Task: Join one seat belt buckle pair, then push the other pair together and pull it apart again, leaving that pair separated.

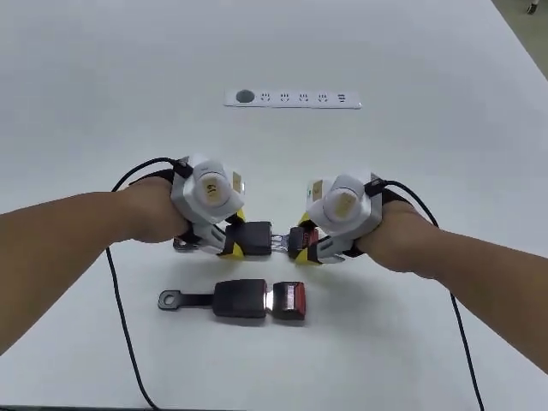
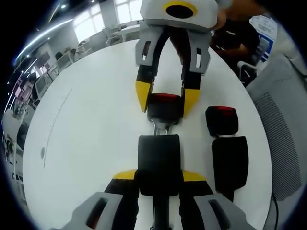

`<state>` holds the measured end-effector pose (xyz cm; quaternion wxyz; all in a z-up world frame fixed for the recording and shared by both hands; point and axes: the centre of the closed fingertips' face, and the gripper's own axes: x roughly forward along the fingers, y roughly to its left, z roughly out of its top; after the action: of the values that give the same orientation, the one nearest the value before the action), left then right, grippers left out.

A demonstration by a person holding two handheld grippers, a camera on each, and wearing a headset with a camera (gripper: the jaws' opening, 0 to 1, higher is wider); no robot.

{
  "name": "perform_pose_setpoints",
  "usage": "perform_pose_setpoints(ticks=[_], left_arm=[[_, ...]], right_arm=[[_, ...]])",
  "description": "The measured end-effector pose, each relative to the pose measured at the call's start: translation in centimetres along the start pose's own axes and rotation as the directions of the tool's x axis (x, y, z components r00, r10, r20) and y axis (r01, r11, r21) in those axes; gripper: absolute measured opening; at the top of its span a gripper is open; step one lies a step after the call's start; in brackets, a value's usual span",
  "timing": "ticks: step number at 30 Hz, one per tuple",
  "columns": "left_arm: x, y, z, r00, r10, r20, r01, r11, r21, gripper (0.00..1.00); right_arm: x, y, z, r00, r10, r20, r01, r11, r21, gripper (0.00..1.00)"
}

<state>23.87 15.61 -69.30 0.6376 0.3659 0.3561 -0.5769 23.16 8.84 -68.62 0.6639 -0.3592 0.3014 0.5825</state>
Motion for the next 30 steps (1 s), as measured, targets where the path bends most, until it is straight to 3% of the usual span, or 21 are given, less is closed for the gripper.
perform_pose_setpoints(ticks=[4, 10, 17, 19, 24, 30], left_arm=[[-0.2, -0.2, 0.2, 0.9999, -0.001, 0.011, 0.001, 1.000, -0.003, 0.32], [-0.1, -0.3, 0.4, 0.9997, -0.010, 0.021, 0.010, 1.000, 0.006, 0.32], [-0.2, -0.3, 0.2, 0.9997, -0.008, 0.024, 0.008, 1.000, -0.001, 0.32], [-0.2, -0.4, 0.2, 0.9994, -0.005, 0.034, 0.005, 1.000, -0.003, 0.32], [-0.5, -0.6, 0.4, 0.9985, 0.002, 0.054, -0.001, 1.000, -0.015, 0.32], [-0.8, -0.9, 0.8, 0.9990, -0.003, 0.045, 0.003, 1.000, -0.005, 0.32]], right_arm=[[0.0, -0.1, -0.1, 0.9994, 0.025, 0.025, -0.026, 0.999, 0.036, 0.32], [0.1, -0.2, 0.2, 0.9986, 0.045, 0.029, -0.046, 0.999, 0.022, 0.31], [0.5, -0.2, 0.6, 0.9984, 0.057, 0.005, -0.057, 0.998, 0.008, 0.31], [0.7, 0.0, 1.1, 0.9979, 0.061, 0.021, -0.062, 0.998, 0.014, 0.31], [0.7, -0.2, 1.3, 0.9983, 0.058, 0.004, -0.058, 0.998, 0.007, 0.31], [1.1, 0.3, 2.0, 0.9988, 0.047, -0.012, -0.047, 0.999, 0.007, 0.30]])
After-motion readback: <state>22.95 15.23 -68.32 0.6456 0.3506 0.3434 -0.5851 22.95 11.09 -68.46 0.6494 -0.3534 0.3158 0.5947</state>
